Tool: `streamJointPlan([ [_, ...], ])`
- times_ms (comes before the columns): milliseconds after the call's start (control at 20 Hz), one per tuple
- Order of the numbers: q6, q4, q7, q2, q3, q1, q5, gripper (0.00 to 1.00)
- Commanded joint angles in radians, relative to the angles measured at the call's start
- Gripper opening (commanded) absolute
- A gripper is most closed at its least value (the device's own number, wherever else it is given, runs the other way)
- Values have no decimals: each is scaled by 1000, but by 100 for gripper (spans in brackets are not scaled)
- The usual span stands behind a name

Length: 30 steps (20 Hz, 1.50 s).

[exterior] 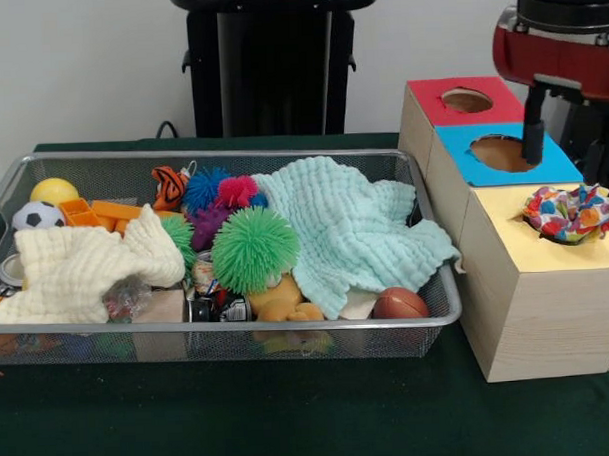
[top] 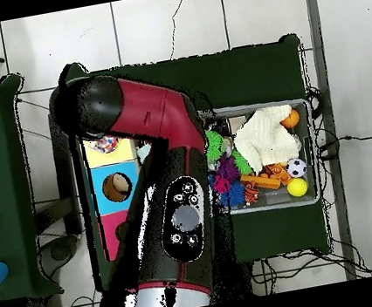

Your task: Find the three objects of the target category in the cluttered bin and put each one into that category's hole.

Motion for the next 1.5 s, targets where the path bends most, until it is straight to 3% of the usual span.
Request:
streamJointPlan([
  [50,69,162,272,-1,135,-33,93,100],
  [250,21,213,220,0,135,-31,105,100],
  [650,-78,270,147,-4,64,7,11,100],
  [700,-90,288,151,-11,61,10,4,0],
  [900,-121,320,163,-16,39,30,-18,0],
  [1200,-171,349,184,3,99,22,32,0],
  [1250,-143,298,210,30,96,23,31,0],
  [1500,-91,249,264,47,128,13,78,0],
])
